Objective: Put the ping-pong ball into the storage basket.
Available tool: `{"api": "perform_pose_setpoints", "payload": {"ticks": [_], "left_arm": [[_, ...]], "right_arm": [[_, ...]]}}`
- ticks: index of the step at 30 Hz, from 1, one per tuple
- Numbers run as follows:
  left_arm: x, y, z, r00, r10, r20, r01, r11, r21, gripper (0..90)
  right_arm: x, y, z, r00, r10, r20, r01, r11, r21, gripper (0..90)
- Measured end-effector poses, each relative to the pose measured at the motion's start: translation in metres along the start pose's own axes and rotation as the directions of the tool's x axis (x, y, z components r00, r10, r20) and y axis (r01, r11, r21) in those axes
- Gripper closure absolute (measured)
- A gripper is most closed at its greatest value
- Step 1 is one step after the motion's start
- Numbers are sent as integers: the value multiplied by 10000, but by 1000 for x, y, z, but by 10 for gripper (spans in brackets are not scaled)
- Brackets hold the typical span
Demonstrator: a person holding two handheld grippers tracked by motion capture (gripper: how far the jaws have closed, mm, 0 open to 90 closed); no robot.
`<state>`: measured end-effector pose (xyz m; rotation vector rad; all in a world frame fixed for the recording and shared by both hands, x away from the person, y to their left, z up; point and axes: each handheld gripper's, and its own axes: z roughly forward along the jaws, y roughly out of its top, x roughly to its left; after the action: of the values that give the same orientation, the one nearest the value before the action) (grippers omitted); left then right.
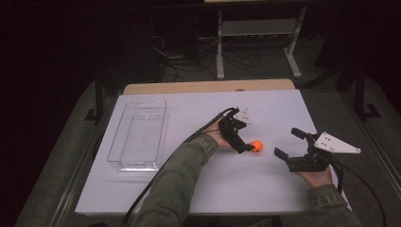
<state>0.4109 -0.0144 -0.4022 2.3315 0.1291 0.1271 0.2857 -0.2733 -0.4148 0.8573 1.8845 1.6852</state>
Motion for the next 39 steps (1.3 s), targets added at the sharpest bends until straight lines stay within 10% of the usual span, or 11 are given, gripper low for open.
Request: {"api": "perform_pose_setpoints", "payload": {"ticks": [39], "left_arm": [[-6, 11, 44, 9970, 564, 522, -602, 9953, 753, 42]], "right_arm": [[-1, 0, 1, 9999, 73, -75, -73, 10000, -6, 0]]}}
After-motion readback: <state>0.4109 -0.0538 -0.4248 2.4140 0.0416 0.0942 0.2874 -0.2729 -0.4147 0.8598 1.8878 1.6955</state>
